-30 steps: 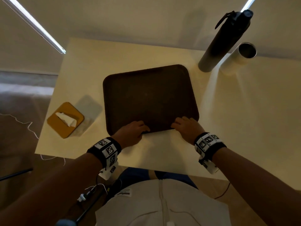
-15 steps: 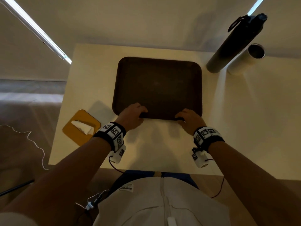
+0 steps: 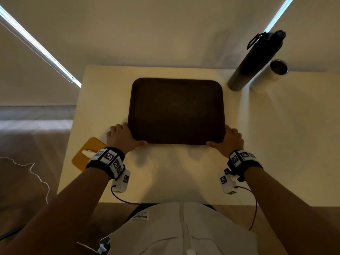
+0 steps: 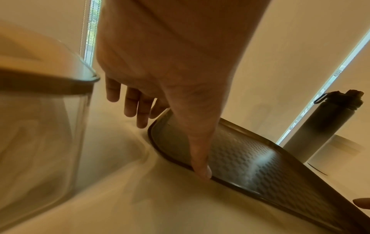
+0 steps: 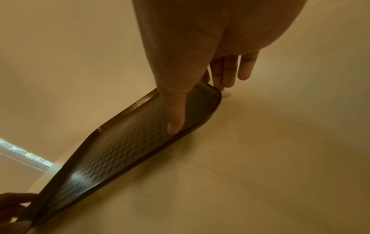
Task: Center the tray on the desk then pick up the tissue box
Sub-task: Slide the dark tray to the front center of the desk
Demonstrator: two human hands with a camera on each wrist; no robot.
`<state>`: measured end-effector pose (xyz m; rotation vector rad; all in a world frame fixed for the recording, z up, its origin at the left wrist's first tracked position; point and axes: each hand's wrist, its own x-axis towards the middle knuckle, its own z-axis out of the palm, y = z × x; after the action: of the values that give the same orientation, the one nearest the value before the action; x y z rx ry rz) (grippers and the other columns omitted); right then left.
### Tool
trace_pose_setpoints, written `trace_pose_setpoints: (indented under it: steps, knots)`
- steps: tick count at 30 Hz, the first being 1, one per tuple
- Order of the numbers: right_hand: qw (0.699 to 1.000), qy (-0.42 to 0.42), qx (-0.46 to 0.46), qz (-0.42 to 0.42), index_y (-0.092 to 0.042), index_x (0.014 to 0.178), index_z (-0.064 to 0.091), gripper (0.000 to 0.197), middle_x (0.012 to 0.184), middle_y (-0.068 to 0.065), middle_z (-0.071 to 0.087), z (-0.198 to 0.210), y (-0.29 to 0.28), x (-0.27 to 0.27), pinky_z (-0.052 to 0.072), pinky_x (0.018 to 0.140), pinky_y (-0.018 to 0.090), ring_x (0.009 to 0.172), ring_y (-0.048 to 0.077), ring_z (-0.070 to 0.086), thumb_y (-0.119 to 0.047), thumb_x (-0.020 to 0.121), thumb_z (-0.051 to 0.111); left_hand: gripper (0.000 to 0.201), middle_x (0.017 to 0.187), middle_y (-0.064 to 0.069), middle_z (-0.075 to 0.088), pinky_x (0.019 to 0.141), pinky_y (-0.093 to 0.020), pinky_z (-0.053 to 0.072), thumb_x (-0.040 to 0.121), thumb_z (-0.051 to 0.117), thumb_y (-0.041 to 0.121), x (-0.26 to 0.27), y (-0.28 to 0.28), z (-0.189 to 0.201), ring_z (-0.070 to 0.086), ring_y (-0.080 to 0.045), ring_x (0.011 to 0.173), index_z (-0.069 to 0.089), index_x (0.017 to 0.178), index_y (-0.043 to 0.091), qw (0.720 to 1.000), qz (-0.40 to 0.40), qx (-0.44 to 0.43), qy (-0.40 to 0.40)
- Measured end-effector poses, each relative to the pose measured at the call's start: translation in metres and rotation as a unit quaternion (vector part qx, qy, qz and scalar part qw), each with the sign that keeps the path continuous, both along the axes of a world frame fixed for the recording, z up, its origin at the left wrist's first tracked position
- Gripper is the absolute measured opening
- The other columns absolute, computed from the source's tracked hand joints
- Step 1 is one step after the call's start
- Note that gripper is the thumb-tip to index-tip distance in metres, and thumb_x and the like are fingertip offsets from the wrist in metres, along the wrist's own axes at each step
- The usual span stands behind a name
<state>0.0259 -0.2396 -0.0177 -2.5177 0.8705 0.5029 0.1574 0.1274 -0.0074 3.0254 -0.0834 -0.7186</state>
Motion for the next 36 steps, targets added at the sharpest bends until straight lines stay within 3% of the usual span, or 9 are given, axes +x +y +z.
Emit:
trace_pose_setpoints:
  steps: [10,17,36]
  knots:
    - [1.000,-0.005,0.003,0.004,-0.022,0.142,0.032,0.097,0.136,0.016,0.041,-0.002,-0.015,0.027,0.036,0.104,0.053,0.124,0.039,0.038,-0.060,0.065,0.076,0.112,0.133,-0.018,0.054,0.101,-0.052,0.039,0.054,0.069,0.083,0.017,-0.009,-0.005,0.046,-0.039,0.124,0.044,0.136,0.011,0.999,0.005,-0.042,-0.004]
    - [1.000,-0.007,0.009,0.003,-0.020,0.141,0.033,0.097,0.135,0.016,0.040,-0.001,-0.016,0.049,0.036,0.104,0.054,0.124,0.040,0.037,-0.059,0.064,0.078,0.114,0.135,-0.020,0.052,0.103,-0.054,0.037,0.057,0.073,0.077,0.036,-0.013,-0.003,0.044,-0.041,0.126,0.036,0.143,0.013,0.998,0.023,-0.064,-0.007]
    - [1.000,-0.016,0.020,0.001,-0.025,0.144,0.027,0.098,0.137,0.015,0.037,-0.006,-0.011,0.036,0.038,0.101,0.056,0.125,0.040,0.034,-0.059,0.066,0.075,0.119,0.141,-0.020,0.047,0.105,-0.055,0.036,0.057,0.073,0.078,0.031,-0.005,-0.008,0.040,-0.042,0.131,0.028,0.149,0.016,0.996,0.024,-0.089,-0.001]
